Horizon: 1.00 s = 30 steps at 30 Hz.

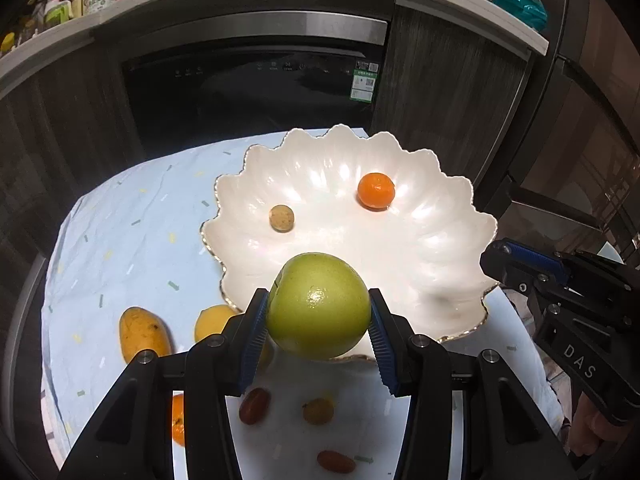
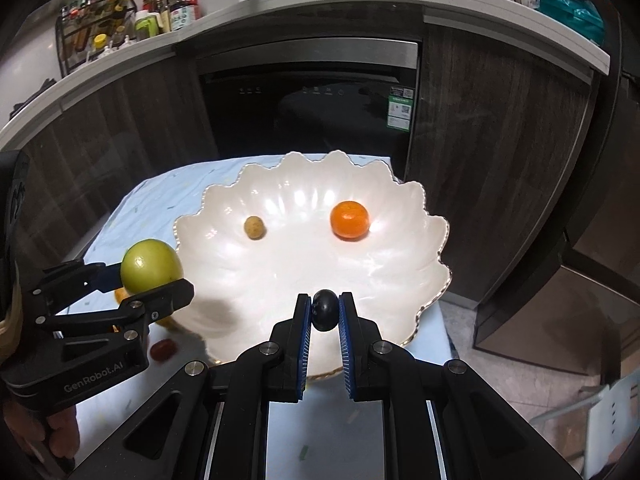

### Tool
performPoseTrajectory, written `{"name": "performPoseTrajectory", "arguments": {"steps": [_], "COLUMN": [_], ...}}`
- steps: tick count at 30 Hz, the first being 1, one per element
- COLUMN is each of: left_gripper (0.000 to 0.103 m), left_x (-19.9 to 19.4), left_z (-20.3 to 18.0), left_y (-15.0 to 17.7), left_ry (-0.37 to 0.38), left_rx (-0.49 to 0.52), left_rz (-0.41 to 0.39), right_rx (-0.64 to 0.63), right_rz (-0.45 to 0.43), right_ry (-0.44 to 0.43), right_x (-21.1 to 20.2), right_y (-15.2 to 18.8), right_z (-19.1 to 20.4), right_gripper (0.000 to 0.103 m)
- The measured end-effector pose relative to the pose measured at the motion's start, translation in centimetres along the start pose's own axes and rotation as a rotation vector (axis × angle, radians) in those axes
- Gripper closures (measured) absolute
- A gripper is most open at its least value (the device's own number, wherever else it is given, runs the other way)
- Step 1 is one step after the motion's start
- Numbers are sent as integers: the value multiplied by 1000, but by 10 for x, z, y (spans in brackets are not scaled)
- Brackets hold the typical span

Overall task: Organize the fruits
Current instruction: 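Carry the apple and blueberry over the bowl and open both tools, then withdraw both tools from the bowl back toward the remaining fruits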

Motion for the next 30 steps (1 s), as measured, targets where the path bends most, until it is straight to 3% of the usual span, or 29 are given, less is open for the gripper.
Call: {"name": "performPoseTrajectory", "arguments": {"steps": [19,20,21,22,24,30], "left_gripper": [55,55,49,37,28,27], "left_x": [33,33,33,30,24,13], "left_z": [0,0,0,1,1,4], "left_y": [2,4,4,4,3,3], "left_ry": [11,11,8,0,-17,-37], "left_rx": [-12,-13,-12,-11,-9,-13], "left_rz": [90,97,97,84,55,44], "right_rx": [19,21,24,27,34,43], "right_rz": [50,51,51,46,30,3], "right_ry": [42,42,46,53,61,94], "right_x": [25,25,25,24,20,11], "right_y": [1,1,1,1,1,0], "right_z": [-11,-12,-13,-13,-15,-17], "right_gripper": [86,82,78,68,56,41]}}
Point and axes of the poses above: each gripper's, at about its wrist camera, not at the fingertips, and x roughly the way its jaws point, z to its left, y to its underside, the point moved 5 cm from there along x, roughly the way its jaws point, and after that the axes turned 5 degrees about x, right-handed, at the moved point
